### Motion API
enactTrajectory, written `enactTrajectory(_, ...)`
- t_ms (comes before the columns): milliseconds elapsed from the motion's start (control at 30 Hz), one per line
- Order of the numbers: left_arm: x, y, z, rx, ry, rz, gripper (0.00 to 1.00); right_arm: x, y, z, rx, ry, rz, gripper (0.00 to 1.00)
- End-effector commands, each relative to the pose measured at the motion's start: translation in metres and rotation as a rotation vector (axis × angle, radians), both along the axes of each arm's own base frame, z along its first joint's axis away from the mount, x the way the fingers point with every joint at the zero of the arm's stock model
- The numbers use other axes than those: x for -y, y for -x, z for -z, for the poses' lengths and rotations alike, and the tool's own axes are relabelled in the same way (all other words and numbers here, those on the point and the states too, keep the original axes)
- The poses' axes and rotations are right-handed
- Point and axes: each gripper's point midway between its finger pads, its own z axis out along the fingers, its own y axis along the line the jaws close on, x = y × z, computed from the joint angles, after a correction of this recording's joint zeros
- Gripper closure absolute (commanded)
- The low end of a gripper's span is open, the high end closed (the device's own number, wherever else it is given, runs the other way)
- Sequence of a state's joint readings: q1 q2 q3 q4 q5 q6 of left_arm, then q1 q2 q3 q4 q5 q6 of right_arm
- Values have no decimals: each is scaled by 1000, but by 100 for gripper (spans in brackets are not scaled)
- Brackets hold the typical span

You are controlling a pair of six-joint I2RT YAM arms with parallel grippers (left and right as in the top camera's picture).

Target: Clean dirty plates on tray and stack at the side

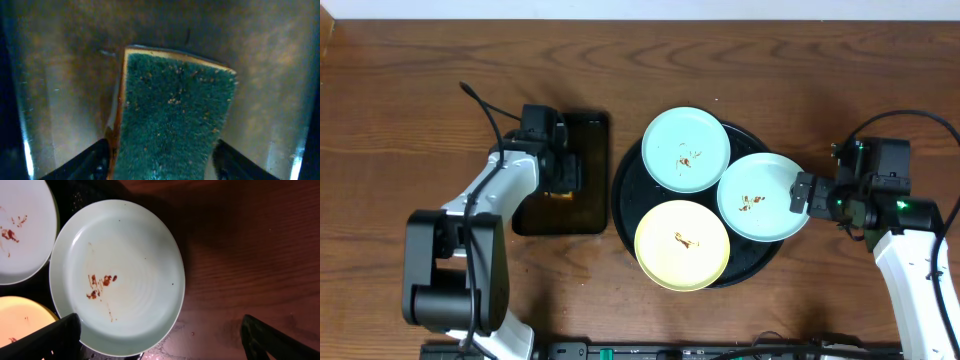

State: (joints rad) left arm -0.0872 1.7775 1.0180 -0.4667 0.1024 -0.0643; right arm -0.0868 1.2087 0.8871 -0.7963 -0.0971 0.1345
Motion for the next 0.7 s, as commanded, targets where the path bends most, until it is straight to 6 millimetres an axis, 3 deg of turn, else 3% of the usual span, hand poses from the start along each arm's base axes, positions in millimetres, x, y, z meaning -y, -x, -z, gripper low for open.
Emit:
enactTrajectory(0,6,-5,-1,6,4,24,38,2,-4,-8,21,-11,21,1)
enactTrajectory(133,11,-6,-2,16,1,37,40,2,-4,-8,21,-11,21,1)
enactTrajectory(267,2,-9,-4,32,-54,25,41,2,-4,-7,20,-12,21,1)
enactTrajectory(533,2,-23,-35,136,-55,15,41,2,-4,-7,20,-11,21,1)
enactTrajectory(667,2,-24,-41,151,-51,12,40,2,-4,-8,21,-11,21,1)
